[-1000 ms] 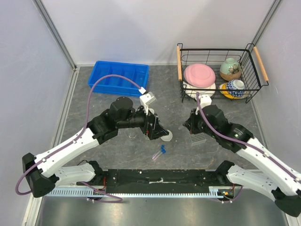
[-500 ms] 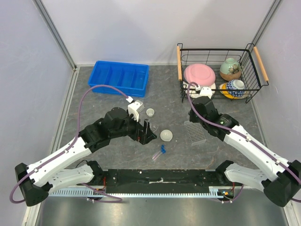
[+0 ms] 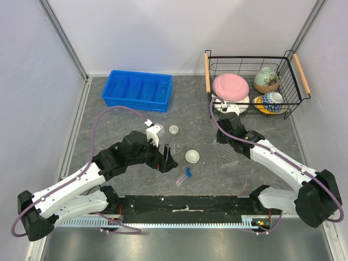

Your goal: Organize the chemistry lab equipment

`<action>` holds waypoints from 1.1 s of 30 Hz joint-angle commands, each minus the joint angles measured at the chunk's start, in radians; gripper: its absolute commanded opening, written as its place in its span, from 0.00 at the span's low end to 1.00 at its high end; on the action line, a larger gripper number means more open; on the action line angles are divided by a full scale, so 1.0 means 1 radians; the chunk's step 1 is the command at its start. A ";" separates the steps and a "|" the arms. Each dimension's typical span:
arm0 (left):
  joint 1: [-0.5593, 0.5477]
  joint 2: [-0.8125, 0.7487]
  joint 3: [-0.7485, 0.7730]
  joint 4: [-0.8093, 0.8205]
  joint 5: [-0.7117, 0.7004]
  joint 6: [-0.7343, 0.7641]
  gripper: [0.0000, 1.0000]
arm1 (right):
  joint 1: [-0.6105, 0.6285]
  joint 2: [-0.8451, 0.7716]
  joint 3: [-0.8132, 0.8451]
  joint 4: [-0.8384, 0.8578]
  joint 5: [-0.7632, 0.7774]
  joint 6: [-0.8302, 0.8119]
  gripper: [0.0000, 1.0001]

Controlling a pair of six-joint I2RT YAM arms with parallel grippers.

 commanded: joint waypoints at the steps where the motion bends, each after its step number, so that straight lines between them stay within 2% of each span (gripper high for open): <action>1: 0.002 -0.001 -0.002 0.044 0.002 -0.026 0.98 | -0.006 0.010 -0.014 0.053 -0.015 -0.011 0.00; 33: 0.002 0.030 -0.016 0.073 -0.001 -0.021 1.00 | -0.018 -0.005 -0.058 0.005 -0.037 -0.030 0.00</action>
